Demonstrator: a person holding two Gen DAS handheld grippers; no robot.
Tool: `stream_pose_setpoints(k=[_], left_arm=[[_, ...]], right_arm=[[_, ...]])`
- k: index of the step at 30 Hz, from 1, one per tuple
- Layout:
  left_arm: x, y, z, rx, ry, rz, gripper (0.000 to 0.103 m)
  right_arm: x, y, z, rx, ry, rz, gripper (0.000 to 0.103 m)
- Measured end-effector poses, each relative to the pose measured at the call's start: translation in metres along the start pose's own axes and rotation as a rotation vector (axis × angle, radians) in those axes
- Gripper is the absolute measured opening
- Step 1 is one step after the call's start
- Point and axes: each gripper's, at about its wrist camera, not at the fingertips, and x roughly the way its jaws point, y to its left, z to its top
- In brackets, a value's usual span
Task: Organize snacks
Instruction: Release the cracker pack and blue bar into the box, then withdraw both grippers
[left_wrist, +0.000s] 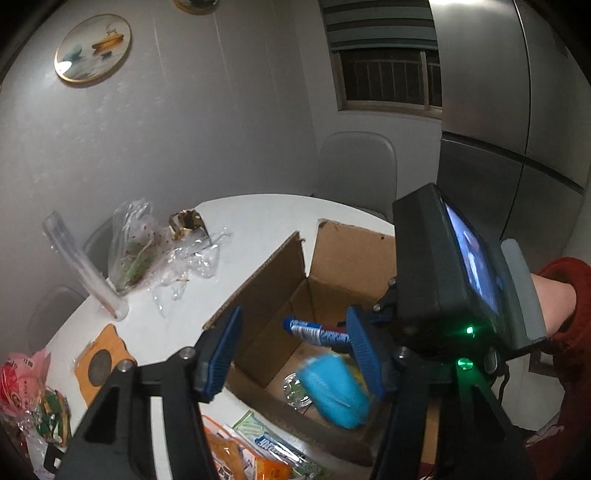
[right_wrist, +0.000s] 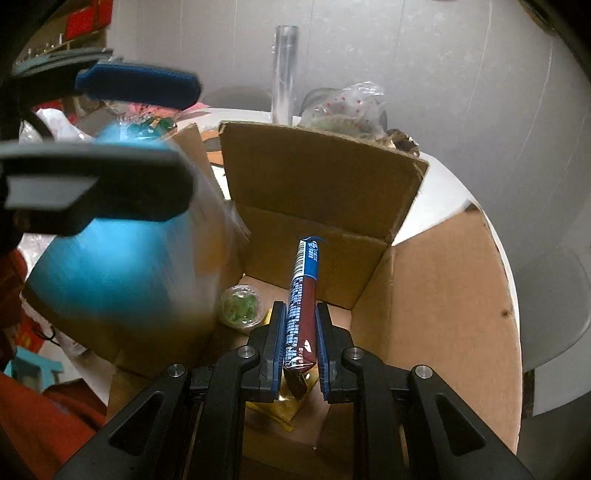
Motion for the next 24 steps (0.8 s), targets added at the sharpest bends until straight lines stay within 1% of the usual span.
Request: stream_pose_setpoints(k=[4, 8, 10, 12, 16, 18, 20, 22, 23, 24], left_arm=[[0.007, -0.001, 0.004, 0.015, 0.008, 0.002, 0.055], [0.009, 0.003, 0.004, 0.002, 0.013, 0.006, 0.057], [0.008, 0.005, 0.004, -0.004, 0.012, 0.009, 0.060], [0.005, 0.008, 0.003, -0.019, 0.007, 0.016, 0.065], [-0.007, 0.012, 0.000, -0.051, -0.012, 0.024, 0.073], [-0.021, 0.018, -0.005, -0.084, -0.035, 0.039, 0.081], [-0.037, 0.023, -0.011, -0.116, -0.063, 0.062, 0.086], [-0.057, 0.028, -0.023, -0.146, -0.091, 0.098, 0.090], [-0.064, 0.030, -0.027, -0.156, -0.099, 0.109, 0.092], [-0.073, 0.034, -0.034, -0.173, -0.109, 0.126, 0.094]], right_arm=[[0.001, -0.003, 0.004, 0.015, -0.001, 0.011, 0.012], [0.003, -0.010, 0.005, 0.024, -0.006, 0.010, 0.012], [-0.001, -0.011, 0.006, 0.026, -0.016, 0.008, 0.013], [-0.006, -0.010, 0.004, 0.026, -0.022, 0.004, 0.021], [-0.013, -0.007, 0.004, 0.032, -0.039, 0.005, 0.021], [-0.022, -0.005, 0.003, 0.041, -0.070, 0.014, 0.021], [-0.037, 0.001, 0.004, 0.043, -0.115, 0.023, 0.022], [-0.054, 0.011, 0.004, 0.036, -0.170, 0.024, 0.026], [-0.061, 0.015, 0.004, 0.035, -0.196, 0.031, 0.031], [-0.071, 0.022, 0.005, 0.034, -0.228, 0.047, 0.032]])
